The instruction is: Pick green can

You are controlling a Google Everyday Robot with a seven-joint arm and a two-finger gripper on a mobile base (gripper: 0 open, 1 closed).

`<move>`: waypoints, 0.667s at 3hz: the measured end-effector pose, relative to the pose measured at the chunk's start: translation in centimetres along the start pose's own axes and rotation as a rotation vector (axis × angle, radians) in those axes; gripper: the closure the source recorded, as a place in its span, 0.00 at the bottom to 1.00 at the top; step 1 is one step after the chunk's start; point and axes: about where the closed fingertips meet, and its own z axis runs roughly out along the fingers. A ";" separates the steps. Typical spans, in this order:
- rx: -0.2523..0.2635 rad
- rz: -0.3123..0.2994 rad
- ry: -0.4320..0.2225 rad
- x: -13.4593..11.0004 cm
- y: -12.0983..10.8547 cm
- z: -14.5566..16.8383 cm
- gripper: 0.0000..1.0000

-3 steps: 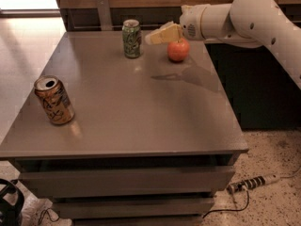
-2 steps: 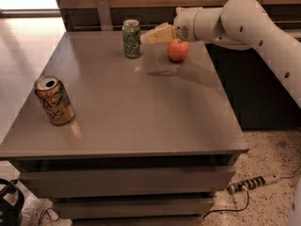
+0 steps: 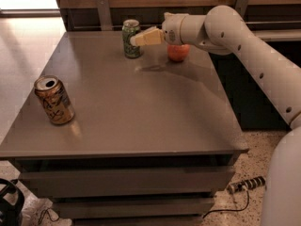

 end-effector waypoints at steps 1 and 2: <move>-0.028 0.014 -0.008 0.5 0.4 2.0 0.00; -0.061 0.033 -0.025 0.8 1.2 3.8 0.00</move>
Offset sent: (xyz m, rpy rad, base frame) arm 0.0182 0.0469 -0.0220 0.0728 0.0326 0.0792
